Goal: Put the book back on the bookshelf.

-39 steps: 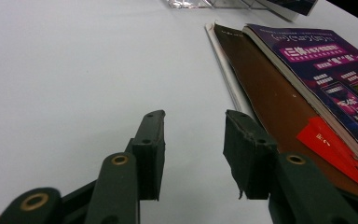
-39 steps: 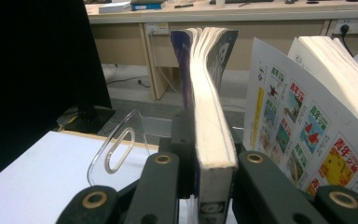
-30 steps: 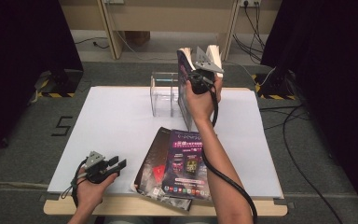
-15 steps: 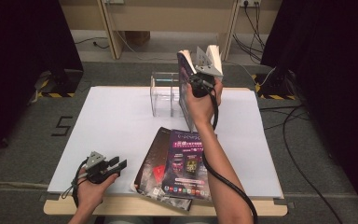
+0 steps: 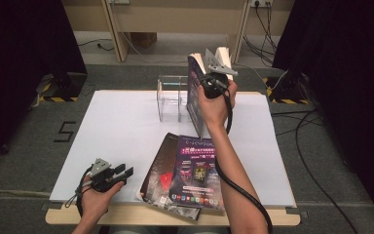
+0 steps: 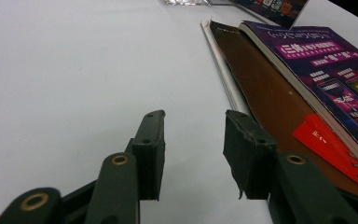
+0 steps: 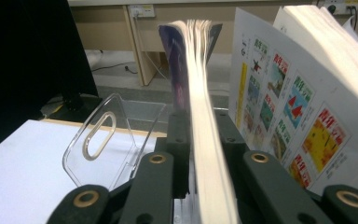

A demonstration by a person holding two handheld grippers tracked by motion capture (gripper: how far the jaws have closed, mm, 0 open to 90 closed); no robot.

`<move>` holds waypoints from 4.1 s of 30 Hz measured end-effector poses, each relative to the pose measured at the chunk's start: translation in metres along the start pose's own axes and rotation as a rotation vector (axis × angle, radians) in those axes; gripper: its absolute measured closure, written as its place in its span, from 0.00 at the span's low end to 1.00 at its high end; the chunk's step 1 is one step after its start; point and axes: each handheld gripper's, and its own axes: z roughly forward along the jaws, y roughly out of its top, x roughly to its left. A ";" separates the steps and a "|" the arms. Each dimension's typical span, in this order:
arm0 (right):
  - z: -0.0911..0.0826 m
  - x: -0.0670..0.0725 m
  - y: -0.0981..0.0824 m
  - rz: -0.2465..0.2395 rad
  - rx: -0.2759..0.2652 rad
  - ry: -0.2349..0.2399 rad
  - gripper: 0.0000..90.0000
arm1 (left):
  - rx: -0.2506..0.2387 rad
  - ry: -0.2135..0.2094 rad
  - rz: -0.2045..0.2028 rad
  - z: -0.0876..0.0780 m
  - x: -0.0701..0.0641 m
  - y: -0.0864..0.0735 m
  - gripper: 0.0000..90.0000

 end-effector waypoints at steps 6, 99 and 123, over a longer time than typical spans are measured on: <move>0.002 -0.002 0.003 0.016 0.021 0.005 0.88 | -0.004 0.001 -0.004 -0.001 0.001 0.001 0.64; 0.050 0.006 0.010 -0.030 0.022 -0.114 0.88 | 0.000 -0.003 0.002 0.000 0.001 0.001 0.65; 0.036 0.003 0.004 -0.021 0.048 -0.086 0.82 | -0.003 -0.008 0.009 0.000 -0.003 0.001 0.65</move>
